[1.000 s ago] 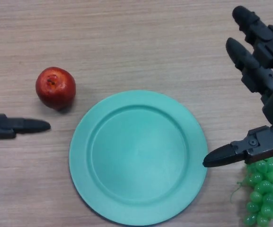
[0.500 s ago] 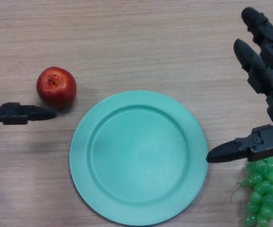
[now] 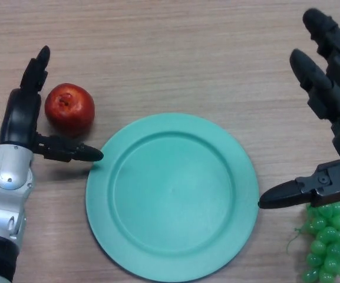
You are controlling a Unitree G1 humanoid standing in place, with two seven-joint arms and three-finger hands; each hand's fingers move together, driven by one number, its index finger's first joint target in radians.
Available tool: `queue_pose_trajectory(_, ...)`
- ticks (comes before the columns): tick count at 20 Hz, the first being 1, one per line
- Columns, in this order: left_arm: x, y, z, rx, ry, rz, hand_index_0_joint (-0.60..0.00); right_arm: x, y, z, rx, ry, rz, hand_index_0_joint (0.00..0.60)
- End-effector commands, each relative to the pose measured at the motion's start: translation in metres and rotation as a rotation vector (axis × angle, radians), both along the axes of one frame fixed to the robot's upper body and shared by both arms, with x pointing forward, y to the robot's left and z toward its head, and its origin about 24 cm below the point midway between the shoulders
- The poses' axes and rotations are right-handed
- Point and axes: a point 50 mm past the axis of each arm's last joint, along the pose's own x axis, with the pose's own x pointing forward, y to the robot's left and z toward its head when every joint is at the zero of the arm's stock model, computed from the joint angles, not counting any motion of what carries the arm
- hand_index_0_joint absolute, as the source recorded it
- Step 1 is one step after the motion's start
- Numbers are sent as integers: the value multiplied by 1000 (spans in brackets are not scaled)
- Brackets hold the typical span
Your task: Pick up the red apple and place it on the plate
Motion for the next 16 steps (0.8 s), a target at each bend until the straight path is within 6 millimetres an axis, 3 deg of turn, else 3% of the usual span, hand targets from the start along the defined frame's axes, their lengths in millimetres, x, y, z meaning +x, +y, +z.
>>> queue_pose_trajectory(1, 2, 9, 52, 98, -301, 48, -350, -15, -6, 33, 30, -242, -18, 0)
queue_pose_trajectory(2, 0, 11, 53, 145, -308, 75, -450, -17, -7, 35, 31, -246, -20, 0)
queue_pose_trajectory(3, -3, 14, 53, 219, -320, 120, -600, -19, -8, 39, 27, -252, -25, 0)
queue_pose_trajectory(7, -10, 21, 52, 203, -339, 148, -600, -22, -5, 38, 24, -261, -31, 0)
queue_pose_trajectory(11, -32, 20, 77, 197, -380, 71, -600, -25, 0, 42, 30, -267, -32, 0)
queue_pose_trajectory(14, -57, 3, 94, 217, -423, -26, -600, -24, 3, 45, 29, -271, -24, 0)
queue_pose_trajectory(16, -71, -23, 83, 161, -315, -165, -600, -23, 6, 46, 29, -274, -17, 0)
